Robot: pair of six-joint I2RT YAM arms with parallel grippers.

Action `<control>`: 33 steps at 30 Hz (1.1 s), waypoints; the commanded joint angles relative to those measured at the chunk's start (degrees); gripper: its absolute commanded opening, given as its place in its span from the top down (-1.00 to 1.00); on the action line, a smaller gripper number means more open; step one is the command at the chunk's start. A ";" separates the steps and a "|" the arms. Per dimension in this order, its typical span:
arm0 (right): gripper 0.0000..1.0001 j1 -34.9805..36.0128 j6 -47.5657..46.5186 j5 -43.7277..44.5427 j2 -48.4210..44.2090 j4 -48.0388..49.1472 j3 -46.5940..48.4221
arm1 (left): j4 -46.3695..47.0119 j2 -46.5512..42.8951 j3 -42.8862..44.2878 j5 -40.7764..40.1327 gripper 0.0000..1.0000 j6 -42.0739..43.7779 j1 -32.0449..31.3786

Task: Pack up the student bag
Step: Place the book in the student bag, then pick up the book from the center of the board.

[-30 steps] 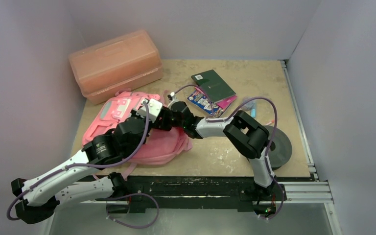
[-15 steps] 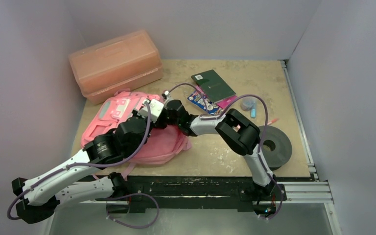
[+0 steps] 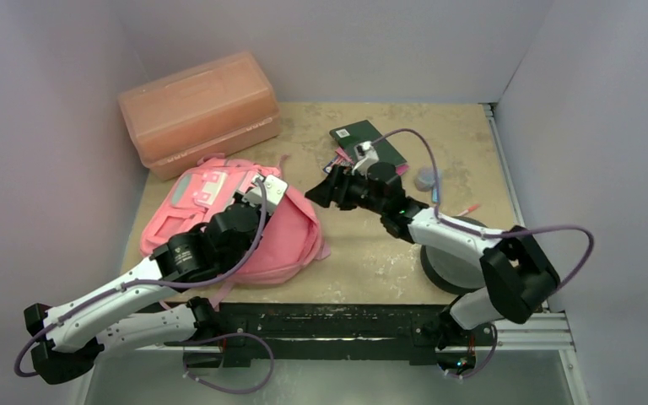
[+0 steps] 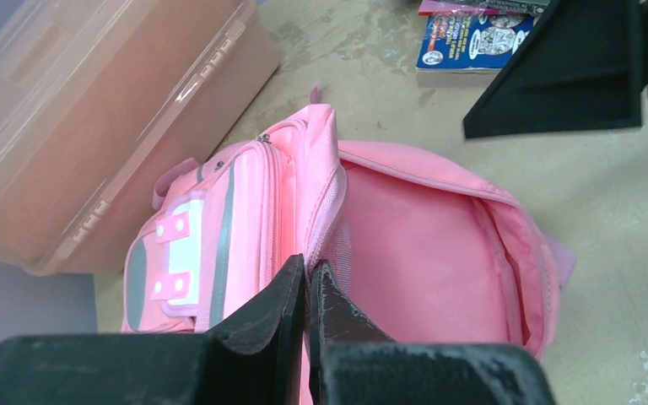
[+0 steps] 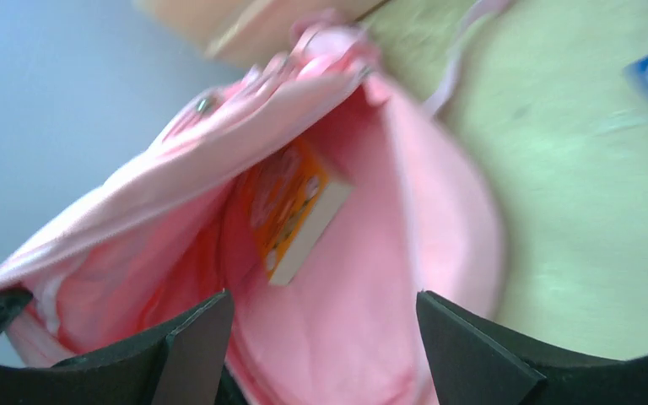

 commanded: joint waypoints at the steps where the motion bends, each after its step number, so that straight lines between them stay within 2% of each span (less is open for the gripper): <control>1: -0.72 -8.11 -2.09 3.44 -7.47 -5.15 -6.32 | 1.63 0.58 0.51 0.90 1.00 -3.05 -0.12; 5: -0.84 -15.27 -2.84 4.03 -10.96 -6.65 -6.80 | -1.86 2.42 -0.08 5.25 1.00 -9.37 -0.12; 10: -0.89 -23.14 -7.55 5.53 -7.77 -12.02 1.15 | -4.61 4.50 -1.38 11.55 0.97 -18.56 -0.12; 13: -0.90 -26.74 -10.52 6.77 -3.36 -14.84 7.14 | -4.40 5.89 -1.05 18.10 0.61 -22.24 -0.12; 17: -0.91 -30.19 -14.23 5.16 4.91 -17.88 16.03 | 1.72 7.71 -0.98 29.31 -0.04 -24.46 -0.07; 21: -0.88 -32.29 -19.36 2.42 15.58 -24.15 26.02 | 7.93 12.53 2.61 35.06 -0.43 -26.42 0.09; 25: -0.84 -33.17 -24.17 2.09 21.81 -27.55 32.16 | 13.23 21.96 9.36 39.52 -0.53 -32.27 2.31; 29: -0.85 -34.54 -27.76 1.78 25.35 -28.31 35.50 | 17.68 33.64 16.07 44.35 -0.55 -43.34 6.98; 33: -0.86 -37.07 -28.58 -6.21 28.43 -27.02 37.68 | 27.11 44.75 19.97 48.12 -0.55 -49.21 10.34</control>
